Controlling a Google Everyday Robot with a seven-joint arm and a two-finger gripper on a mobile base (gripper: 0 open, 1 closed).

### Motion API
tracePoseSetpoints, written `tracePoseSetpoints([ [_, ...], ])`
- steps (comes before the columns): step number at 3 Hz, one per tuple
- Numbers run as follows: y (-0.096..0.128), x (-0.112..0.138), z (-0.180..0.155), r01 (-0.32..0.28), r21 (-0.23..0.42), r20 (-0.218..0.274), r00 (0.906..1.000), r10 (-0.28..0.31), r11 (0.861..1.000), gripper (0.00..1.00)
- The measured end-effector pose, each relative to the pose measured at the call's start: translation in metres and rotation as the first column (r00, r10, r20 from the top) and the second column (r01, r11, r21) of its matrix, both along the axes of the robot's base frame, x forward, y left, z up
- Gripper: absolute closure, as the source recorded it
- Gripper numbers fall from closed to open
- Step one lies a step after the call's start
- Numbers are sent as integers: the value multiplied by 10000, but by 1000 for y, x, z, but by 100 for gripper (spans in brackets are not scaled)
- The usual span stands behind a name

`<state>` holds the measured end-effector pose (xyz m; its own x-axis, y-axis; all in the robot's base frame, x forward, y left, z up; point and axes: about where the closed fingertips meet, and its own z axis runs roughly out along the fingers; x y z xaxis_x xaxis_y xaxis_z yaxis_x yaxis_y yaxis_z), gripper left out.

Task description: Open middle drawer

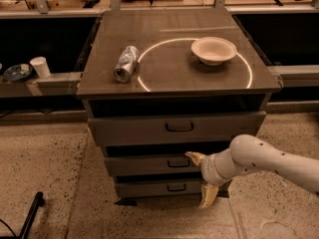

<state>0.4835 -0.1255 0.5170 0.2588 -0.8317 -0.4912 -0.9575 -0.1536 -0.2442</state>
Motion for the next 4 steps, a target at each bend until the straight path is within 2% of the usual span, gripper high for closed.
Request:
tracePoseSetpoints([
  [1, 11, 17, -35, -178, 437, 122, 9998, 172, 9989, 0],
  [2, 14, 35, -66, -13, 634, 49, 10000, 10, 9980, 0],
  [4, 10, 75, -94, 552, 780, 43, 9984, -557, 9954, 0],
])
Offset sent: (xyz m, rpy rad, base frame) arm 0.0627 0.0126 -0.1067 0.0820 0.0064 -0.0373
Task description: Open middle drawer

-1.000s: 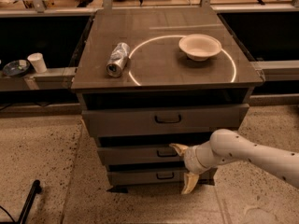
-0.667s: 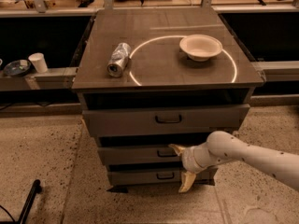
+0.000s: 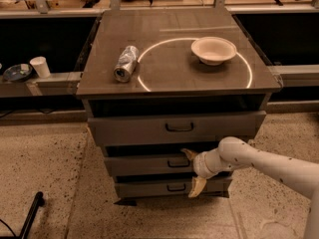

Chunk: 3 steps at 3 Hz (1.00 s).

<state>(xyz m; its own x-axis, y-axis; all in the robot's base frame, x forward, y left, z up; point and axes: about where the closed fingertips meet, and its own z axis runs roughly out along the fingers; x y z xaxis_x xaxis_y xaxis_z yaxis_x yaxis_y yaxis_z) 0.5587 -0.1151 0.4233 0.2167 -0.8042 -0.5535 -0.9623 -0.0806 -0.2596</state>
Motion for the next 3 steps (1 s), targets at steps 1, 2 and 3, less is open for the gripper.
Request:
tracePoseSetpoints([
  [1, -1, 15, -2, 154, -110, 107, 9998, -153, 9998, 0],
  [2, 0, 18, -5, 94, -410, 25, 10000, -93, 9991, 22],
  [3, 1, 13, -9, -83, -569, -171, 9998, 73, 9983, 43],
])
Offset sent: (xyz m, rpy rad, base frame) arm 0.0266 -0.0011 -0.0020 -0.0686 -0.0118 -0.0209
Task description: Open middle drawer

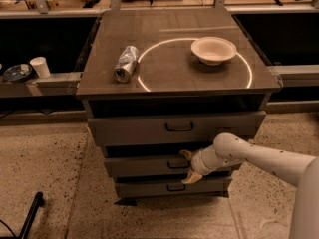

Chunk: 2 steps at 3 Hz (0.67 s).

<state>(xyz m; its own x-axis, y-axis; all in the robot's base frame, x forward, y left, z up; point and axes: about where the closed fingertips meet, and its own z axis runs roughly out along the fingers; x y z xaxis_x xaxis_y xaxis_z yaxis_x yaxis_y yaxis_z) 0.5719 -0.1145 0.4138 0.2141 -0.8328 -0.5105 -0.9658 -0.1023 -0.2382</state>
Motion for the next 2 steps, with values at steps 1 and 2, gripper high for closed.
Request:
tracePoseSetpoints([
  [1, 1, -6, 2, -94, 210, -138, 9999, 97, 9997, 44],
  [2, 1, -6, 10, -95, 210, -138, 9999, 98, 9997, 43],
])
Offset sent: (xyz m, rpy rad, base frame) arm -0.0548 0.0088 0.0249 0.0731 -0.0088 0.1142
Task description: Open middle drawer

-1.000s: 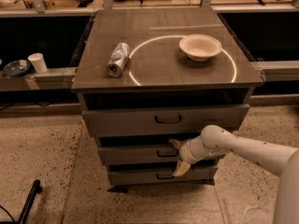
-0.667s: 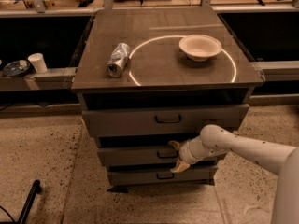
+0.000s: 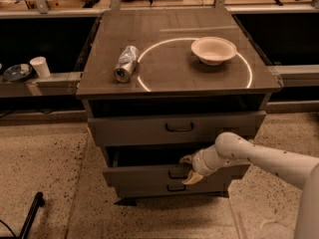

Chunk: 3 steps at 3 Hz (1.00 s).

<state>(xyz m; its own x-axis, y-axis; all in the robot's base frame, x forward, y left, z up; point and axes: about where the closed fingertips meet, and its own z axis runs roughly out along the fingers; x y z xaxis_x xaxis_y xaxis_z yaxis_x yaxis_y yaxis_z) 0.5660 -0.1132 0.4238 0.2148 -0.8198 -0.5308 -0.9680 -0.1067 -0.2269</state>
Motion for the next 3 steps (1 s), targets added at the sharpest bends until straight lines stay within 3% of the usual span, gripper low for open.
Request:
tracePoseSetpoints([
  [1, 0, 0, 4, 0, 0, 0, 10000, 0, 10000, 43],
  [2, 3, -35, -4, -527, -152, -461, 9976, 520, 9985, 41],
  [3, 6, -79, -8, -994, -173, -1076, 9894, 970, 9949, 41],
])
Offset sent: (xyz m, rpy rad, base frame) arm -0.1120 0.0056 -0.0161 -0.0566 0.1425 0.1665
